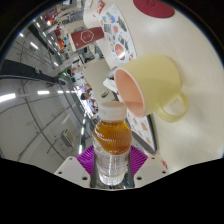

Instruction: Pour water

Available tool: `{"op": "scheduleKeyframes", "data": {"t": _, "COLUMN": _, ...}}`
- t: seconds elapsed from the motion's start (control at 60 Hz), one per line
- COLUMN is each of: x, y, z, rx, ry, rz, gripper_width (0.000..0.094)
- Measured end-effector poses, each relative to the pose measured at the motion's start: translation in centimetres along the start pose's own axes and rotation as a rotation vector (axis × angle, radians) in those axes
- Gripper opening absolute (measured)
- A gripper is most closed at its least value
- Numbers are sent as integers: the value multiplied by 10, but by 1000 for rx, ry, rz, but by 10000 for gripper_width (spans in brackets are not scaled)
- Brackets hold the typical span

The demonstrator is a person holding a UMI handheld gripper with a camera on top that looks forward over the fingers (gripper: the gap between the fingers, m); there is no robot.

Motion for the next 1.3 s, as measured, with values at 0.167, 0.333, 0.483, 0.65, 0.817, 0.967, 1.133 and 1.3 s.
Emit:
{"op": "scheduleKeyframes", "data": {"t": 0.167, "x": 1, "y": -11, "z": -3, "rx": -92, "ry": -25, "rz": -137, "gripper_width": 421}}
{"op": "scheduleKeyframes", "data": {"t": 0.333, "x": 13, "y": -57, "z": -26, "rx": -282, "ry": 24, "rz": -552, "gripper_width": 423}}
{"op": "scheduleKeyframes", "data": {"t": 0.483, "x": 37, "y": -124, "z": -67, "rx": -434, "ry": 126, "rz": -988, "gripper_width": 422}}
{"op": "scheduleKeyframes", "data": {"t": 0.65, "x": 72, "y": -157, "z": -121, "rx": -632, "ry": 253, "rz": -1401, "gripper_width": 425}}
{"op": "scheduleKeyframes", "data": {"t": 0.817, "x": 124, "y": -133, "z": -168, "rx": -840, "ry": 312, "rz": -1645, "gripper_width": 424}}
{"op": "scheduleKeyframes", "data": {"t": 0.967, "x": 162, "y": -89, "z": -192, "rx": -956, "ry": 284, "rz": -1719, "gripper_width": 424}}
{"op": "scheduleKeyframes", "data": {"t": 1.133, "x": 188, "y": -48, "z": -206, "rx": -993, "ry": 257, "rz": -1715, "gripper_width": 425}}
{"op": "scheduleKeyframes", "data": {"t": 1.3, "x": 196, "y": -28, "z": -210, "rx": -971, "ry": 260, "rz": -1735, "gripper_width": 434}}
Point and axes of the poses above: the point between the fingertips, and its own axes, seen from behind it with the camera up: y to the right, x up, z forward, the way the camera looks, the point moved 2 cm from there along -z, backward, against the way the camera looks, and after that the axes turned 14 degrees about -y, right-handed, at the moved point
